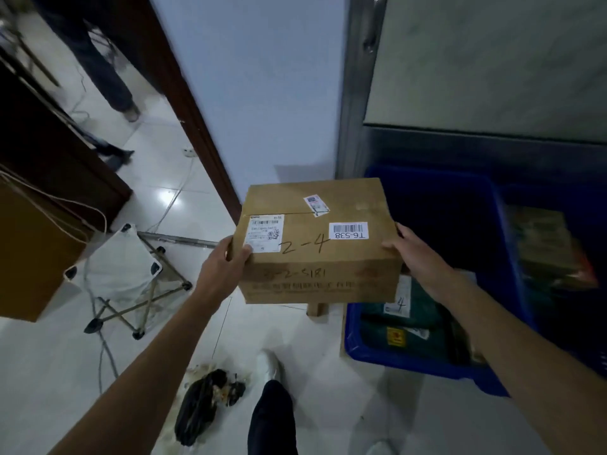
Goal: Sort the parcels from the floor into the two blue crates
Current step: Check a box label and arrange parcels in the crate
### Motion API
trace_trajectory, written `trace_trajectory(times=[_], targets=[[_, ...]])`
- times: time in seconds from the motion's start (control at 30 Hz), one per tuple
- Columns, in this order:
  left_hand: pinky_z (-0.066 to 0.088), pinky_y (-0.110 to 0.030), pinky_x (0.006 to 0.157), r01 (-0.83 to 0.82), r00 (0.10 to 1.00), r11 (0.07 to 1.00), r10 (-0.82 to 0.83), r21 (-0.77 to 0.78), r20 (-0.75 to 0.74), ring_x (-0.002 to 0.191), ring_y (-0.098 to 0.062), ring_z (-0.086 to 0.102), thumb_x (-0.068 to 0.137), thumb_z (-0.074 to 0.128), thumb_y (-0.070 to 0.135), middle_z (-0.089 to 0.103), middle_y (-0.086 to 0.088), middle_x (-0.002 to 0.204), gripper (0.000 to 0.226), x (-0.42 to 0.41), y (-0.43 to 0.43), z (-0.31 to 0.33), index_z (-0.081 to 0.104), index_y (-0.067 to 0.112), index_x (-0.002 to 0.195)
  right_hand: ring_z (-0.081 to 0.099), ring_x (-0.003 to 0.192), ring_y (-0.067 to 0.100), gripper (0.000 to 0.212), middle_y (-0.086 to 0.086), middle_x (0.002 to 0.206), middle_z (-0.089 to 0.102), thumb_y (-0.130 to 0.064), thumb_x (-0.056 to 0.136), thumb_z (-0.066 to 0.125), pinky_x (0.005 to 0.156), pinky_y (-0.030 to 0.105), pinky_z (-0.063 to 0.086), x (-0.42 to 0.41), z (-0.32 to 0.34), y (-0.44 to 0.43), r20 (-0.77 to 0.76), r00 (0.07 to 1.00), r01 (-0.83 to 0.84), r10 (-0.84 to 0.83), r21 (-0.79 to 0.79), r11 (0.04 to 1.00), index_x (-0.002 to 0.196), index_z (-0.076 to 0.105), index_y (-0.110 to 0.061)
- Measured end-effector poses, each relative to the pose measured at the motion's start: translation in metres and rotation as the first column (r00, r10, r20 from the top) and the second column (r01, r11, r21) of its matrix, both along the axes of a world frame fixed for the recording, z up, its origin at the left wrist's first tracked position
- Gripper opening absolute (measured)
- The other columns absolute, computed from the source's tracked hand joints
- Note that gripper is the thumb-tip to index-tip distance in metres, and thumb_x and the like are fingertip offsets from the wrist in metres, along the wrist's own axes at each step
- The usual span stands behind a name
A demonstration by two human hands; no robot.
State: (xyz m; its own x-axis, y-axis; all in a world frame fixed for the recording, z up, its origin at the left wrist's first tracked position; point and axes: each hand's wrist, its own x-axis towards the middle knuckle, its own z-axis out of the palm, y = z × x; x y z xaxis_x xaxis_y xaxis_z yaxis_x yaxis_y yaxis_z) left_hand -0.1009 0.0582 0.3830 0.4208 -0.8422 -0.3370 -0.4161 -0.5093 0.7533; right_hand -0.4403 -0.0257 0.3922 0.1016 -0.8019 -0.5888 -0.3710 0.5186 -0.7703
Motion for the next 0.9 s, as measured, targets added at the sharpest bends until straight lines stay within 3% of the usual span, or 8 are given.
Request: trace_trajectory(times=[0.23,0.43,0.67,0.9], targets=[[0.049,-0.039,0.098,0.154,0.988,0.972,-0.153,-0.179,0.020,0.112,-0.016,0.056,0.101,0.050,0.040,0.056,0.010,0.121,0.039,-0.147,-0.007,0.085,0.051,0.023,0.135,0.057,0.119,0.017,0.057,-0.009,0.135,0.059,-0.039,0.093,0.055,0.108,0.045,0.045,-0.146,0.053,0.045,0.048,0.986,0.166,-0.163,-0.065,0.984,0.147,0.042,-0.049],[0.052,-0.035,0.091,0.274,0.956,0.941,-0.288,-0.199,-0.046,0.107,-0.014,0.060,0.101,0.049,0.040,0.059,0.011,0.120,0.030,-0.253,-0.026,0.086,0.051,0.033,0.130,0.055,0.123,0.020,0.050,-0.009,0.136,0.059,-0.023,0.100,0.052,0.111,0.046,0.042,-0.251,0.069,0.077,0.062,0.921,0.387,-0.385,-0.030,0.922,0.145,0.048,-0.046],[0.051,-0.039,0.097,0.413,0.899,0.895,-0.430,-0.169,-0.080,0.113,-0.016,0.058,0.098,0.052,0.048,0.060,0.008,0.127,0.046,-0.327,-0.079,0.065,0.051,0.031,0.141,0.059,0.121,0.017,0.051,-0.011,0.137,0.060,-0.036,0.093,0.056,0.109,0.044,0.045,-0.329,0.078,0.083,0.025,0.855,0.518,-0.518,-0.095,0.850,0.142,0.051,-0.051],[0.046,-0.028,0.092,0.506,0.824,0.832,-0.544,-0.226,-0.158,0.111,-0.008,0.052,0.101,0.053,0.038,0.051,0.014,0.133,0.050,-0.372,-0.113,0.081,0.041,0.029,0.149,0.063,0.121,0.020,0.057,-0.009,0.127,0.070,-0.044,0.076,0.070,0.108,0.045,0.046,-0.368,0.107,0.076,0.095,0.798,0.602,-0.595,-0.179,0.778,0.132,0.061,-0.045]])
